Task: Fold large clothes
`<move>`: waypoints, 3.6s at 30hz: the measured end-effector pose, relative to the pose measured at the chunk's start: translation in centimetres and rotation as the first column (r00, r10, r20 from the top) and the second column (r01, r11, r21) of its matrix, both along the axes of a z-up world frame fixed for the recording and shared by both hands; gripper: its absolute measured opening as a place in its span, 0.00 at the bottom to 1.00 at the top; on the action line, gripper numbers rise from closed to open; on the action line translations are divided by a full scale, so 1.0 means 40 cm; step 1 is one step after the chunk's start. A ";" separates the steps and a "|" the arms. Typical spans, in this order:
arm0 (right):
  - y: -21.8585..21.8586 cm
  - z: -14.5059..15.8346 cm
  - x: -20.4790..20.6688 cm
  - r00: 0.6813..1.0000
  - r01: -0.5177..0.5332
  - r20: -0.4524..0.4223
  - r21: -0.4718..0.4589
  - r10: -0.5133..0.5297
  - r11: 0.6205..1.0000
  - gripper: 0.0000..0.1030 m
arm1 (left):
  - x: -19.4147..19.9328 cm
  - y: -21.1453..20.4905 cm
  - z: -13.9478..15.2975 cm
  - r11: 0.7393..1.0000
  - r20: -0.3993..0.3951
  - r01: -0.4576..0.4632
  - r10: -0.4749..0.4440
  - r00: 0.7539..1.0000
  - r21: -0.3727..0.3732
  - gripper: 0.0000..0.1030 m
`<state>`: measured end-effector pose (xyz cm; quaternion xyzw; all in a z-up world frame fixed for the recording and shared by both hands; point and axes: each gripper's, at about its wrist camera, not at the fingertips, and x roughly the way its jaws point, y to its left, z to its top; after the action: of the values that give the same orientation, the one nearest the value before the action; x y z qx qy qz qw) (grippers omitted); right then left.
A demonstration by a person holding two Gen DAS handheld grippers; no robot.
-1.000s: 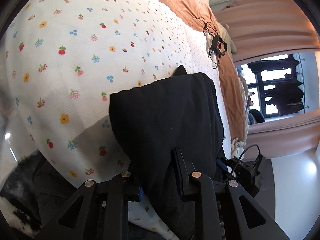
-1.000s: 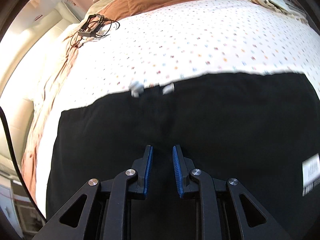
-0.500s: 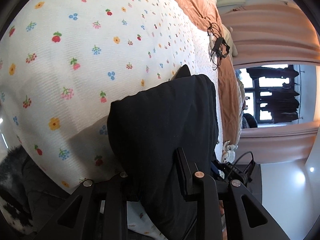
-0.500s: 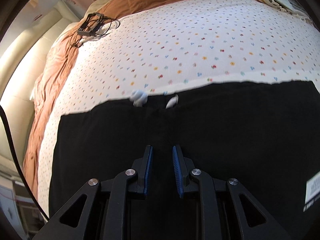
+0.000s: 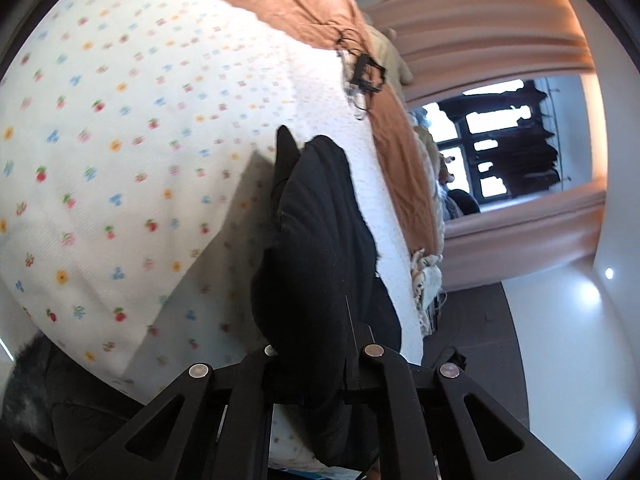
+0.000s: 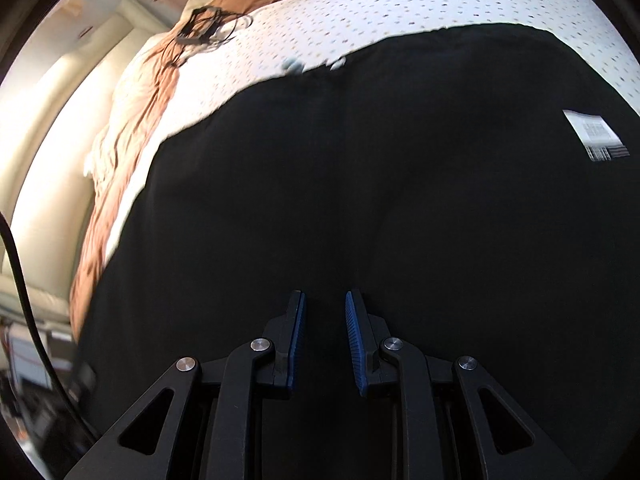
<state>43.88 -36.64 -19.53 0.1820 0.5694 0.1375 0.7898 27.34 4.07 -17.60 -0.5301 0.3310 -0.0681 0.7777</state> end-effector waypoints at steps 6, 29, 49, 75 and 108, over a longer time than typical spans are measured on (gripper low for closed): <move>-0.016 -0.001 -0.120 1.000 -0.006 -0.018 0.054 0.007 0.999 0.22 | 0.015 -0.052 0.079 0.997 0.045 0.050 -0.053 0.998 0.065 0.08; -0.256 0.064 -0.434 0.995 0.070 0.041 0.392 -0.094 0.917 0.22 | 0.068 -0.360 0.304 0.891 0.095 0.242 -0.299 0.949 0.385 0.08; -0.663 -0.013 -0.494 0.902 0.364 -0.024 0.582 -0.432 0.727 0.23 | 0.130 -0.846 0.195 0.608 -0.091 0.542 -0.612 0.785 0.580 0.10; -0.667 0.097 -0.565 0.870 0.334 0.106 0.593 -0.482 0.733 0.65 | 0.036 -0.612 0.248 0.691 -0.081 0.517 -0.559 0.825 0.505 0.65; -0.697 -0.082 -0.404 0.858 0.362 0.079 0.610 -0.508 0.705 0.09 | 0.144 -0.529 0.019 0.661 -0.282 0.574 -0.503 0.817 0.484 0.65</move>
<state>27.73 -64.51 -22.83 0.5234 0.3407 0.1318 0.7698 33.08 -17.10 -16.85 -0.1656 0.5253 -0.1648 0.8182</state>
